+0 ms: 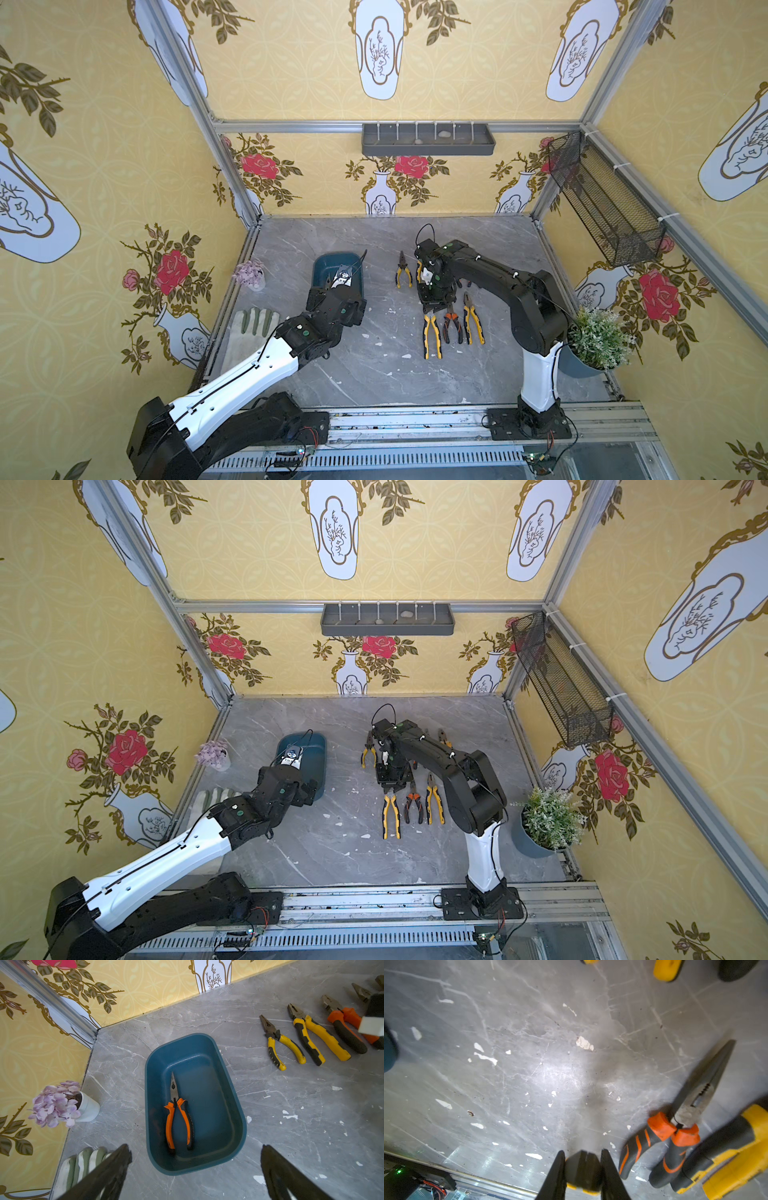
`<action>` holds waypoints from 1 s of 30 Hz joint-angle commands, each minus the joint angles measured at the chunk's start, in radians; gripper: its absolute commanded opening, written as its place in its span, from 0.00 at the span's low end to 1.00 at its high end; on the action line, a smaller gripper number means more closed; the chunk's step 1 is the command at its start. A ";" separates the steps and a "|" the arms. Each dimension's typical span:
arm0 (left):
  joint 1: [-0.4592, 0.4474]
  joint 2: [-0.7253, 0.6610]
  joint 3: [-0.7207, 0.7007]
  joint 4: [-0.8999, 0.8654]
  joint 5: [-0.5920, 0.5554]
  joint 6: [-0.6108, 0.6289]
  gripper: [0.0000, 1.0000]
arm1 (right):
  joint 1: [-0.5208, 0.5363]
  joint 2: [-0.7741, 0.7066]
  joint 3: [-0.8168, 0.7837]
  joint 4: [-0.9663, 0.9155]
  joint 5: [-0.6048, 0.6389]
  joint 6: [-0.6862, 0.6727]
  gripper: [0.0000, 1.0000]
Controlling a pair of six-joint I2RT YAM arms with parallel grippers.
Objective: Take the pliers out of the storage box
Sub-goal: Place the pliers at the center of the board.
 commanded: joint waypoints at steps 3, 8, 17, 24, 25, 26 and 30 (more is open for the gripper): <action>0.001 0.003 -0.006 0.031 0.013 -0.004 0.99 | -0.019 0.031 -0.010 0.050 0.026 -0.025 0.05; 0.001 0.011 -0.006 0.030 0.020 -0.006 0.99 | -0.051 0.065 -0.007 0.093 -0.007 -0.021 0.05; 0.001 0.043 0.012 0.034 0.028 0.002 0.99 | -0.068 0.106 0.018 0.125 -0.049 0.000 0.11; 0.001 0.063 0.012 0.043 0.040 0.000 0.99 | -0.074 0.129 0.030 0.126 -0.038 0.008 0.18; 0.002 0.064 0.013 0.045 0.043 0.001 0.99 | -0.076 0.133 0.032 0.126 -0.036 0.010 0.18; 0.001 0.065 0.012 0.045 0.042 0.001 0.99 | -0.077 0.135 0.035 0.126 -0.032 0.010 0.19; 0.001 0.065 0.013 0.044 0.046 -0.001 0.99 | -0.079 0.147 0.043 0.126 -0.019 0.016 0.21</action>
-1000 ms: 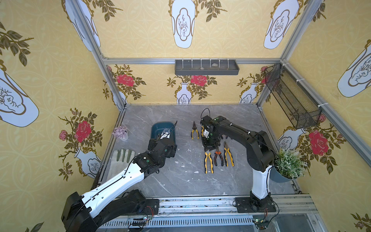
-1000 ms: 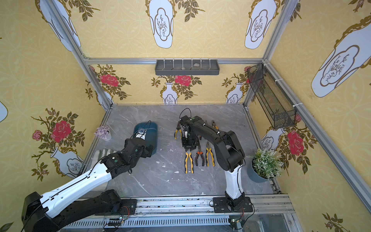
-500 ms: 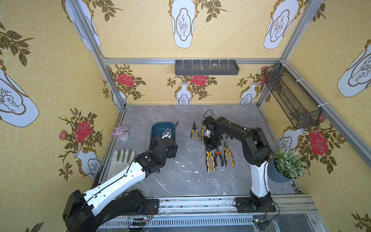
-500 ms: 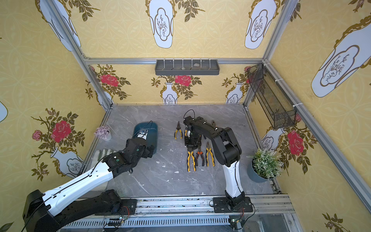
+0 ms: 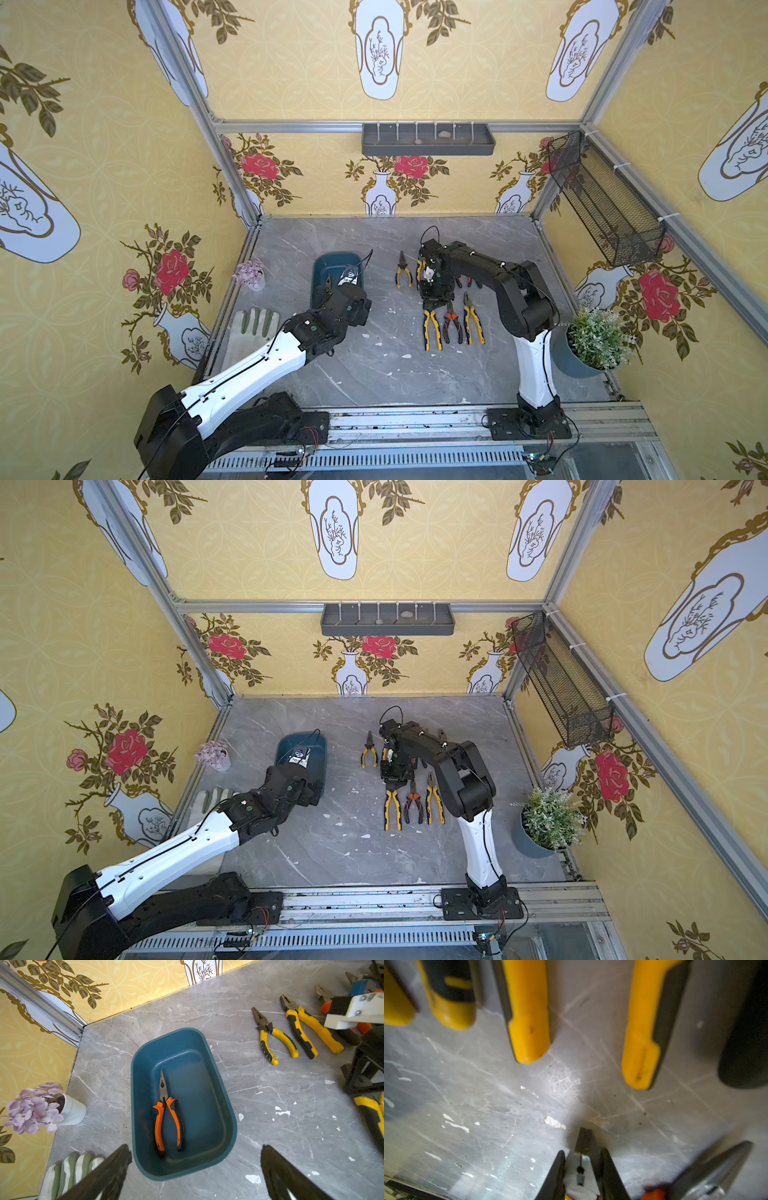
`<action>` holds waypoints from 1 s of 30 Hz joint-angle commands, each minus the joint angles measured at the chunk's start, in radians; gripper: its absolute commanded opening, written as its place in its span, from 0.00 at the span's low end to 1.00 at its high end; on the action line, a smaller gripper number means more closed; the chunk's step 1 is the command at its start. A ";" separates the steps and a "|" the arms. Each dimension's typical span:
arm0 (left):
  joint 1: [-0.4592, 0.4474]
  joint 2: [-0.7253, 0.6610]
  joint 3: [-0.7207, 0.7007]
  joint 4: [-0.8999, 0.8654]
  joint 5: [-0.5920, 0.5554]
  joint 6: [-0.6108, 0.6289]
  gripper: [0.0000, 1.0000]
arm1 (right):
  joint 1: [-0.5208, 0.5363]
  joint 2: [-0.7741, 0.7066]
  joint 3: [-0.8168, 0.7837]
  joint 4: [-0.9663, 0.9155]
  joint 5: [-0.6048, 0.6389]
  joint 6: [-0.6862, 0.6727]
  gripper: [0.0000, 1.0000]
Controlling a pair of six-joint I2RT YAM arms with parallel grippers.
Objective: Take the pliers out of the storage box
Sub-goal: Place the pliers at the center of the board.
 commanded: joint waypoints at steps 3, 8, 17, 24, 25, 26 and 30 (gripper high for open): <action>0.001 0.002 0.006 0.014 0.006 0.001 0.99 | -0.001 0.016 0.016 0.016 0.035 0.014 0.22; 0.001 0.004 0.005 0.014 0.007 0.001 0.99 | -0.003 0.030 0.035 0.006 0.045 0.018 0.26; 0.002 0.006 0.003 0.014 0.012 0.000 0.99 | -0.003 0.022 0.020 0.004 0.057 0.018 0.31; 0.001 0.014 -0.001 0.014 0.016 -0.002 0.99 | -0.003 0.004 0.005 0.019 0.062 0.022 0.34; 0.002 0.017 0.002 0.012 0.013 -0.002 0.99 | -0.003 -0.008 0.003 0.022 0.066 0.024 0.34; 0.004 0.025 0.004 0.004 0.018 -0.002 0.99 | -0.003 -0.025 0.008 0.022 0.072 0.025 0.35; 0.060 0.084 0.058 -0.064 0.095 -0.005 0.99 | -0.003 -0.131 0.067 -0.027 0.137 0.018 0.38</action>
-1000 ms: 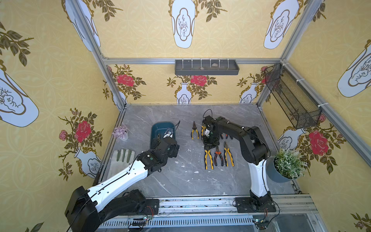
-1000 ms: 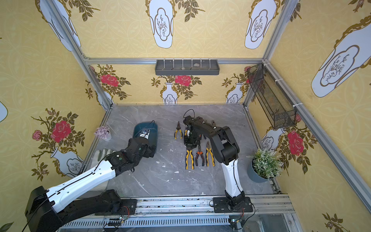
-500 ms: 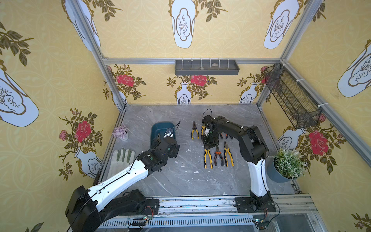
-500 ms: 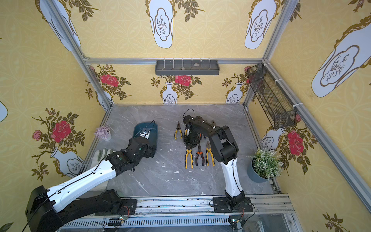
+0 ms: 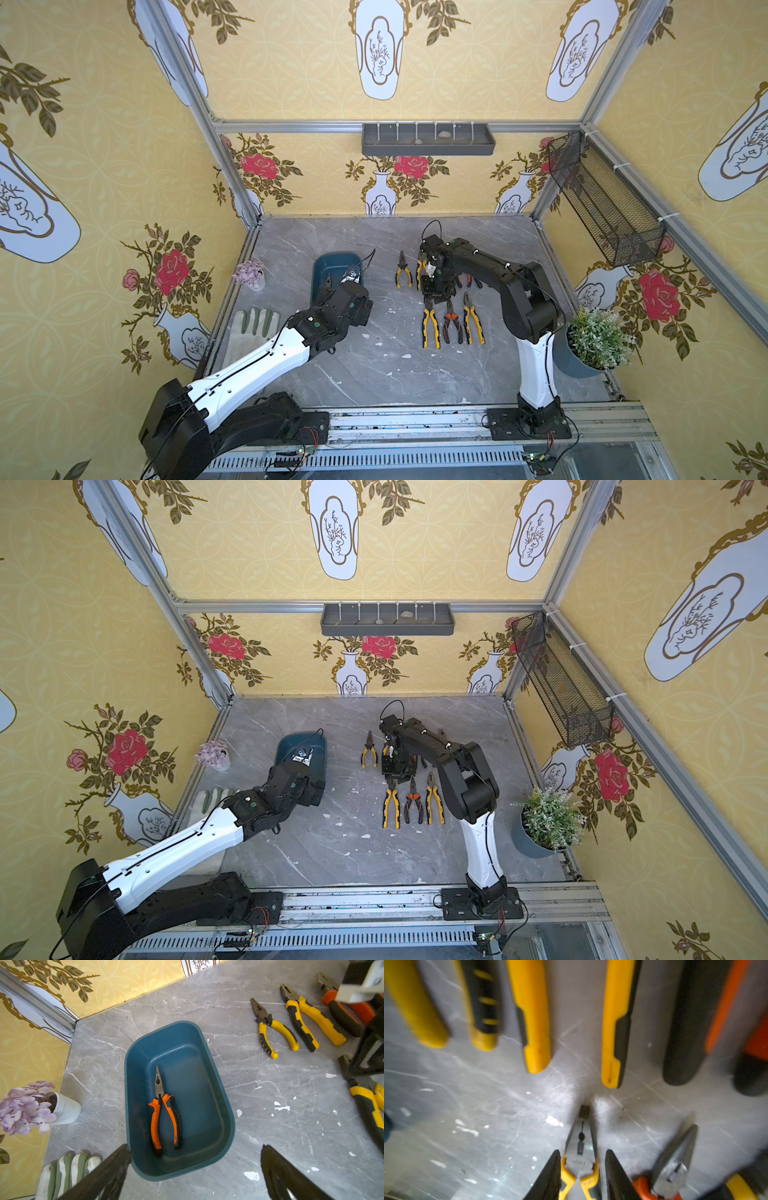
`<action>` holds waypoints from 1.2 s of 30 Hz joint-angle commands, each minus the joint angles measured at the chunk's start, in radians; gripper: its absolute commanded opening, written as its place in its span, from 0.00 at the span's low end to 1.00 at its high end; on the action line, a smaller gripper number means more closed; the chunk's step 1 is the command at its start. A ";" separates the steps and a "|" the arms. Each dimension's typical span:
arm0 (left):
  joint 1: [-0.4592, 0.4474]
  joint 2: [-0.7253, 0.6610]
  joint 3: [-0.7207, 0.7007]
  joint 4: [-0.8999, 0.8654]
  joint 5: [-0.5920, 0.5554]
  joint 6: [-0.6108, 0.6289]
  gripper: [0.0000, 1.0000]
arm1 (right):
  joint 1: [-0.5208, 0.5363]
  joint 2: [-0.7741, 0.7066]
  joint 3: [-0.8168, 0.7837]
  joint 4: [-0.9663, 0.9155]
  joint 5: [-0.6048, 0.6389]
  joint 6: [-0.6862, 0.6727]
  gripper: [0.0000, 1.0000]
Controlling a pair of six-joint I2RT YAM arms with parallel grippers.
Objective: Take the pliers out of the storage box
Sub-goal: Place the pliers at the center of the board, then pick up the pliers from the storage box.
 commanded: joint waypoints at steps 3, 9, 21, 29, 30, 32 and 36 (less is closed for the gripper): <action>0.090 0.078 0.075 -0.085 0.121 -0.007 0.98 | -0.003 -0.151 0.082 -0.065 0.106 -0.008 0.39; 0.221 0.214 0.172 -0.210 0.165 -0.017 0.74 | -0.012 -0.309 0.052 -0.072 0.111 -0.005 0.39; 0.330 0.528 0.303 -0.252 0.393 -0.063 0.78 | -0.073 -0.435 -0.158 0.034 0.034 -0.011 0.40; 0.394 0.648 0.352 -0.248 0.323 -0.095 0.81 | -0.119 -0.458 -0.207 0.045 0.011 -0.033 0.40; 0.394 0.648 0.347 -0.240 0.324 -0.098 0.82 | -0.125 -0.460 -0.213 0.047 0.007 -0.035 0.40; 0.403 0.653 0.339 -0.227 0.342 -0.101 0.85 | -0.133 -0.460 -0.220 0.053 -0.004 -0.036 0.40; 0.426 0.672 0.322 -0.226 0.325 -0.110 0.85 | -0.144 -0.455 -0.222 0.055 -0.020 -0.034 0.40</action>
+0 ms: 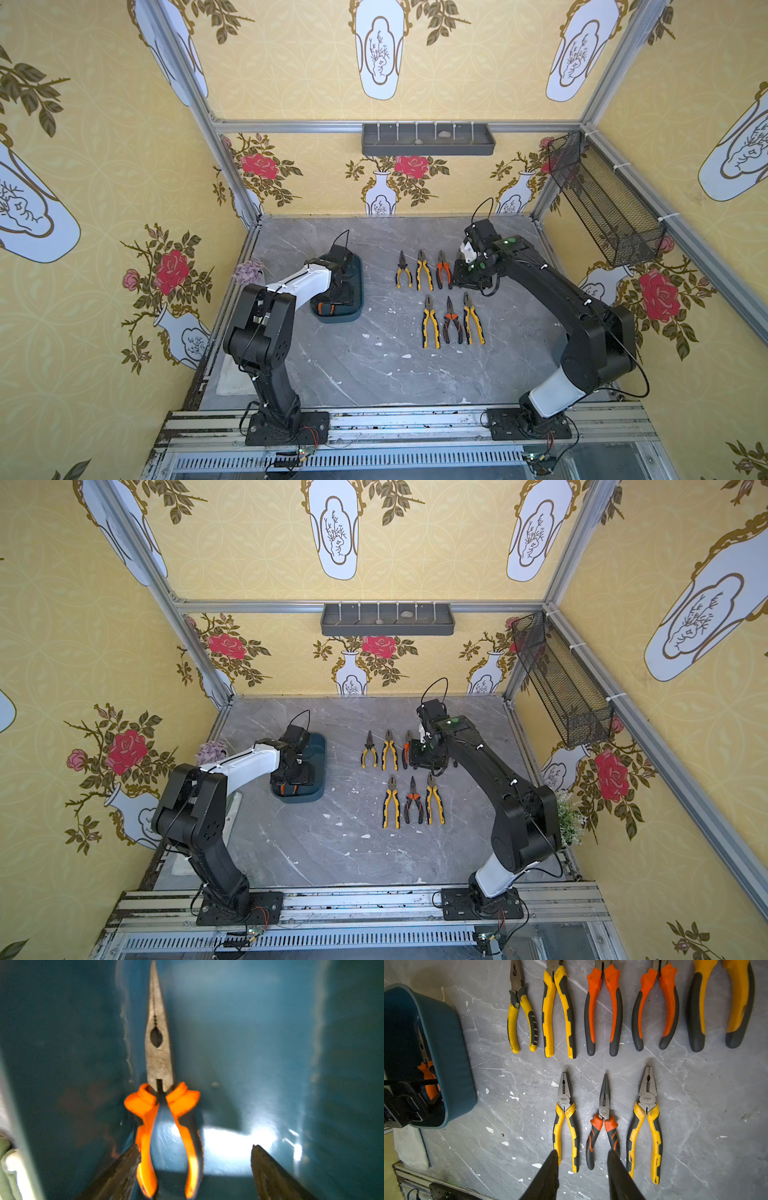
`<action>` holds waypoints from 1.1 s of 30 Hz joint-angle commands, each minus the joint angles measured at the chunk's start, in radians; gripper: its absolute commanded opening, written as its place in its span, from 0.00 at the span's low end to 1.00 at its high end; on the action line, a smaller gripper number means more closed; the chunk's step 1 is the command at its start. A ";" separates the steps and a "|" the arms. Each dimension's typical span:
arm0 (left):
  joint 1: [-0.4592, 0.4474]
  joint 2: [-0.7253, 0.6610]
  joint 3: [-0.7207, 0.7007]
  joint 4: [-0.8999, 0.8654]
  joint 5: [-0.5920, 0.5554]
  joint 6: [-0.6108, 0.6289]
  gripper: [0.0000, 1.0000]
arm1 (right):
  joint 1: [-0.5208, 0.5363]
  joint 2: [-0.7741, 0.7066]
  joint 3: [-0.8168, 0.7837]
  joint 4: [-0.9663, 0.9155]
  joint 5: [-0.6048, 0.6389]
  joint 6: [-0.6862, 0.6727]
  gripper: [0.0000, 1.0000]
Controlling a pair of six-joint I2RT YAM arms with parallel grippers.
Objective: Take the pliers out of the storage box
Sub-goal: Pick up the pliers from the storage box.
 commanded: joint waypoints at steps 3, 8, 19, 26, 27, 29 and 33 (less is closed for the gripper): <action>0.008 -0.003 -0.037 0.011 -0.064 -0.023 0.89 | -0.009 -0.002 0.002 0.016 -0.023 -0.013 0.40; 0.012 0.021 -0.039 0.009 -0.086 -0.005 0.90 | -0.014 0.001 0.005 0.012 -0.032 -0.012 0.40; 0.013 0.000 -0.015 0.003 0.027 -0.004 0.57 | -0.018 0.002 0.011 0.008 -0.034 -0.010 0.40; 0.013 -0.008 -0.006 0.033 0.057 0.025 0.57 | -0.018 0.000 0.010 0.010 -0.040 -0.009 0.39; 0.013 0.001 0.004 0.017 0.049 0.024 0.60 | -0.018 0.000 0.010 0.010 -0.040 -0.009 0.39; 0.013 0.012 0.019 -0.019 0.020 0.019 0.64 | -0.018 -0.003 0.010 0.008 -0.040 -0.008 0.39; 0.013 -0.018 -0.019 -0.027 -0.021 -0.006 0.78 | -0.021 -0.007 0.005 0.009 -0.039 -0.014 0.40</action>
